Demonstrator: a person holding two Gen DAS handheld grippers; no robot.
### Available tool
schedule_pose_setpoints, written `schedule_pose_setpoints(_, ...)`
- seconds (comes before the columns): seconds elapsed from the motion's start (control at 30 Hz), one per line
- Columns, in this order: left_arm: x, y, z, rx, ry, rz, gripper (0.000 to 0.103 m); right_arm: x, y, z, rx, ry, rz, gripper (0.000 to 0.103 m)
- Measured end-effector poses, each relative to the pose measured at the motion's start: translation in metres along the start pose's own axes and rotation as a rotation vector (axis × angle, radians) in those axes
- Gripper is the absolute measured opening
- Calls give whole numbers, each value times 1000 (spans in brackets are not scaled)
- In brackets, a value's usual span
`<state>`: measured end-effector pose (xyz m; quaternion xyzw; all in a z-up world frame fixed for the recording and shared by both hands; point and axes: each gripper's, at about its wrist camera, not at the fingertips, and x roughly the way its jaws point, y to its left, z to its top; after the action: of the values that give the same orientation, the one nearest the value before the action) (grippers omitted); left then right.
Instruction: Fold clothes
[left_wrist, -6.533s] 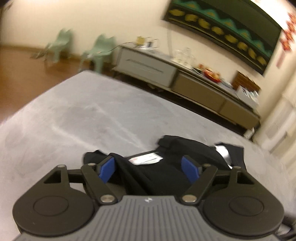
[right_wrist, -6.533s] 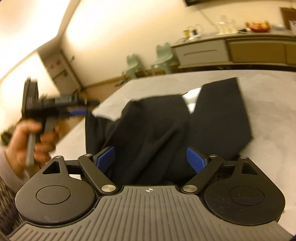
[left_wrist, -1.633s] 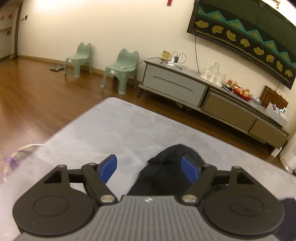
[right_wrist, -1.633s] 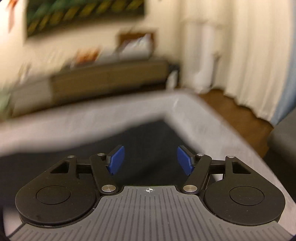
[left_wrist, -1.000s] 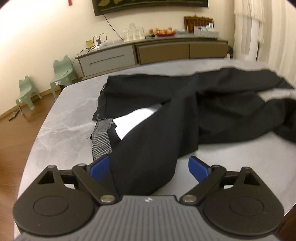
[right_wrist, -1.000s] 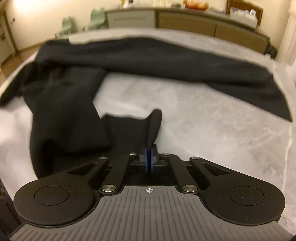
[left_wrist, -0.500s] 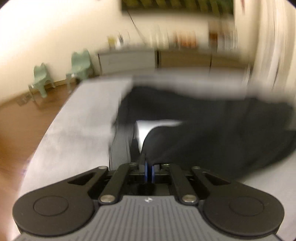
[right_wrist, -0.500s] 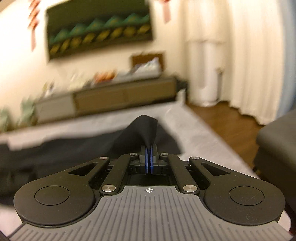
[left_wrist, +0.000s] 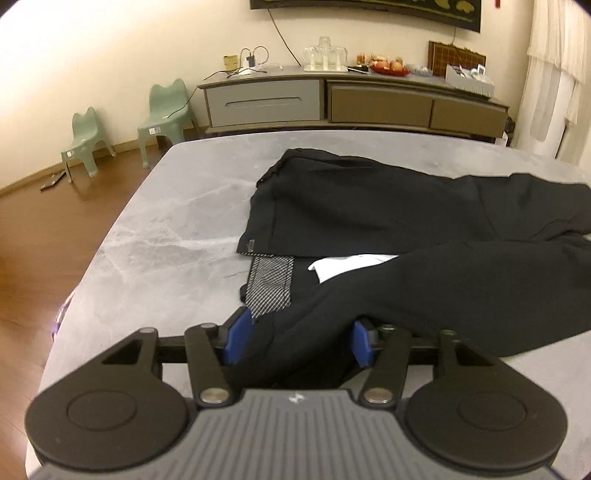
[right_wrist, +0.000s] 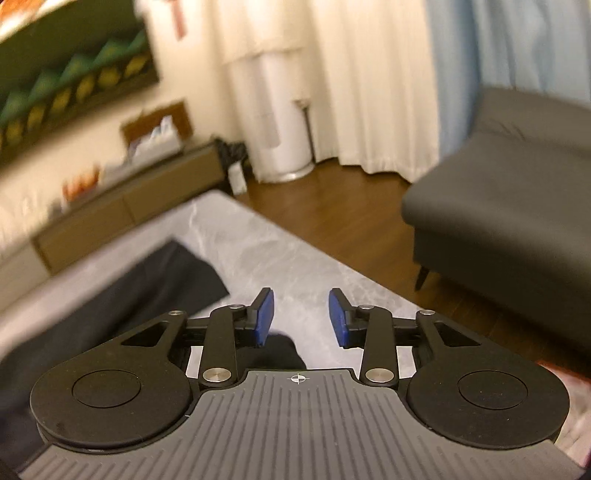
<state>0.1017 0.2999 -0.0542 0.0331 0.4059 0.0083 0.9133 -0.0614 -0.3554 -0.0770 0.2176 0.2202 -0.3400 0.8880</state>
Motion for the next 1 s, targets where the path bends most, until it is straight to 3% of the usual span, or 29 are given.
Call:
schedule_pose_setpoints(0.07,-7,-2,-4,21,-5,-1,62,-2,4,-2,-22,13,61,51)
schedule_pose_setpoints(0.13,-14,-8,-9,69,-14,-1,72,-4,7,-4,-44,26,123,69)
schedule_pose_setpoints(0.2,-14,-15,-16,124,-26,-3,83,9,18,-10,-92,103,186,79)
schedule_pose_setpoints(0.33,0,-26,-21,157,-5,-18,87,43,28,-28,-142,274,209,81)
schedule_pose_setpoints(0.53,20,-19,-7,-39,35,-136,87,76,41,-57,-137,409,192,79)
schedule_pose_setpoints(0.57,23,-16,-4,-85,40,-154,87,79,45,-58,-150,401,178,76)
schedule_pose_setpoints(0.6,27,-12,-3,-137,45,-174,86,81,49,-57,-176,386,162,66)
schedule_pose_setpoints(0.63,30,-8,-1,-185,49,-199,85,83,53,-56,-202,373,149,32)
schedule_pose_setpoints(0.67,34,-4,0,-231,50,-217,79,87,59,-55,-219,369,148,10)
schedule_pose_setpoints(0.7,38,0,1,-276,51,-234,67,92,66,-56,-230,368,154,2)
schedule_pose_setpoints(0.73,40,5,3,-321,47,-241,56,92,73,-53,-238,348,161,1)
schedule_pose_setpoints(0.77,41,12,5,-373,34,-249,34,84,79,-45,-220,286,200,0)
schedule_pose_setpoints(0.8,41,19,8,-426,20,-257,22,71,83,-32,-183,203,261,0)
schedule_pose_setpoints(0.9,26,45,8,-581,-49,-283,24,25,70,-3,-9,-5,447,0)
schedule_pose_setpoints(0.97,15,57,6,-640,-67,-307,35,13,53,-6,41,0,431,0)
schedule_pose_setpoints(1.0,12,53,1,-625,-49,-305,50,17,43,-13,49,56,382,0)
